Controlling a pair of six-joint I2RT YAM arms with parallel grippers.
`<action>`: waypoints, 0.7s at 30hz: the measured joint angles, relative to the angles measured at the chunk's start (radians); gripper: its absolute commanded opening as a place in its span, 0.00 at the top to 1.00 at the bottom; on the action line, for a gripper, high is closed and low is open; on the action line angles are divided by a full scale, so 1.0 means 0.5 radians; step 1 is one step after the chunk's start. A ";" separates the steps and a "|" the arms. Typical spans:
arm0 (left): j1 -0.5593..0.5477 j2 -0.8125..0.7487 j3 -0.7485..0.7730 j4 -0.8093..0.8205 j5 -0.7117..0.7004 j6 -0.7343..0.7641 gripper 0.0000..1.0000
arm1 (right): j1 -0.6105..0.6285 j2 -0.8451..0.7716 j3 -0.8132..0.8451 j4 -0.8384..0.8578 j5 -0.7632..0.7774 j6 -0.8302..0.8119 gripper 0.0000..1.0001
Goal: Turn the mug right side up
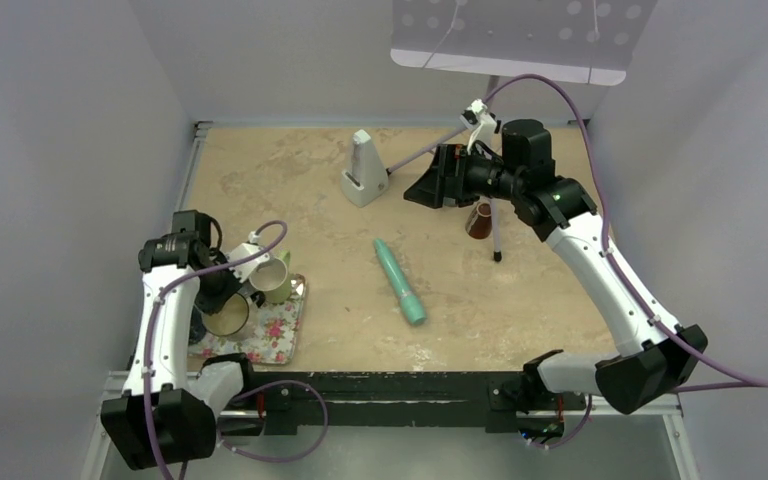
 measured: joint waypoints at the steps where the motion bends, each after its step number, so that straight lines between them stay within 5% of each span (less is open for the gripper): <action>1: 0.033 0.035 0.000 0.024 -0.001 0.016 1.00 | 0.000 -0.002 0.000 0.001 0.000 -0.014 0.01; 21: 0.249 0.082 -0.443 0.646 -0.100 0.439 1.00 | 0.000 -0.002 0.000 -0.002 0.002 -0.074 0.01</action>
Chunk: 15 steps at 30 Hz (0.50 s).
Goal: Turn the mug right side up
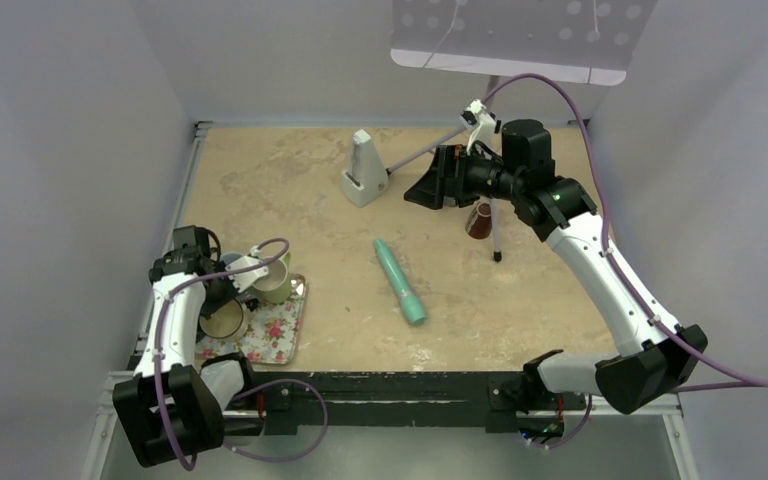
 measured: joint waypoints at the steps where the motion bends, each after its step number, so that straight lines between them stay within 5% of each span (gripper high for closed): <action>1: 0.002 0.004 -0.019 0.018 0.001 -0.003 1.00 | 0.000 0.000 0.000 0.000 0.000 0.000 0.01; 11: 0.027 -0.001 -0.069 0.050 0.005 -0.013 0.41 | 0.000 -0.001 0.000 -0.005 0.002 -0.002 0.01; 15: 0.042 -0.051 -0.038 -0.027 0.024 0.005 0.30 | 0.000 -0.002 0.000 -0.010 0.008 -0.012 0.01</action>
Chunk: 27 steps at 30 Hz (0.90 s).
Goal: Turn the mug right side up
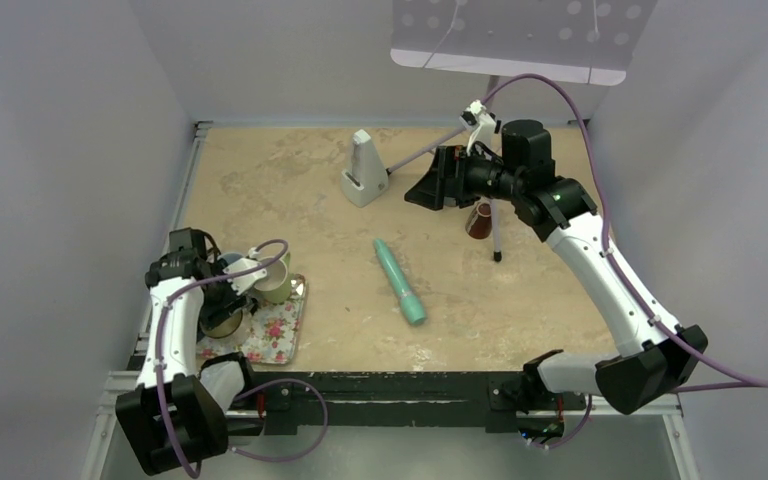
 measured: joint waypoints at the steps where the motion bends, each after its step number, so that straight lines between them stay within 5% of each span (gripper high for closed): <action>1: 0.002 -0.021 0.024 -0.044 0.013 0.015 0.29 | 0.000 -0.002 0.000 -0.005 0.000 -0.005 0.01; 5: 0.002 -0.099 0.206 -0.300 0.120 0.111 0.26 | 0.000 -0.020 0.000 -0.028 0.001 -0.020 0.01; 10: -0.034 -0.065 0.520 -0.694 0.306 0.179 0.51 | 0.000 -0.046 0.000 -0.038 0.001 -0.034 0.01; 14: -0.421 -0.013 0.578 -0.845 0.390 0.066 0.62 | 0.000 -0.052 0.000 -0.041 0.001 -0.034 0.01; 18: -0.900 -0.088 0.414 -0.811 0.366 -0.024 0.72 | 0.000 -0.055 -0.002 -0.041 0.005 -0.033 0.01; 27: -1.257 0.170 0.182 -0.365 0.069 -0.082 0.81 | 0.000 -0.121 -0.026 -0.040 0.044 -0.008 0.02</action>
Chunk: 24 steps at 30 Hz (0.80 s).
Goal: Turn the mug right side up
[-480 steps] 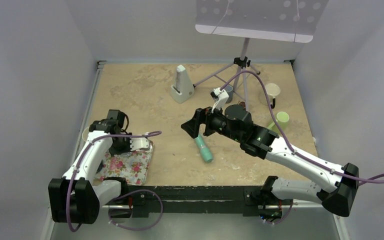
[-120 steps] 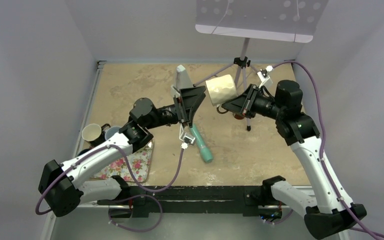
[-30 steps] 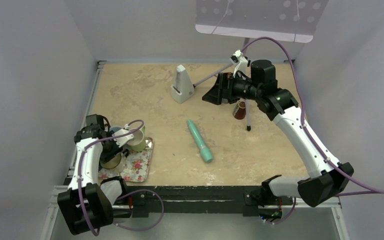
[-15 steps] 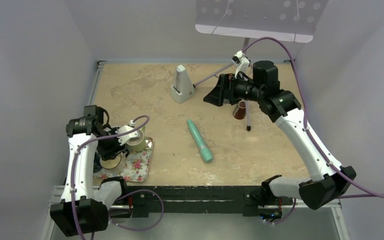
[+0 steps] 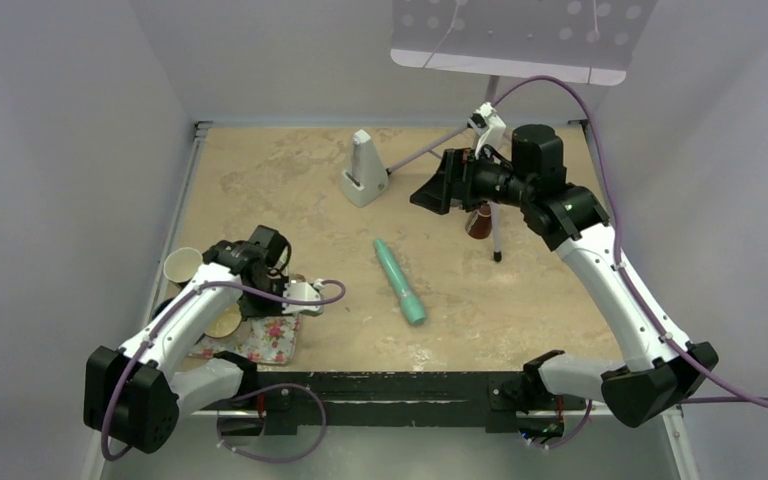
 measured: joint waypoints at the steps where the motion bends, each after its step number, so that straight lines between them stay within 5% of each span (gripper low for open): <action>1: -0.025 0.021 -0.015 0.039 -0.013 -0.005 0.83 | 0.000 -0.008 -0.001 -0.001 0.004 0.003 0.02; 10: -0.043 0.064 -0.237 0.311 -0.239 0.004 0.84 | 0.000 -0.043 -0.001 -0.018 0.049 0.021 0.02; 24: 0.233 0.031 -0.350 0.604 -0.439 0.021 0.79 | 0.000 -0.043 -0.001 -0.031 0.052 0.021 0.02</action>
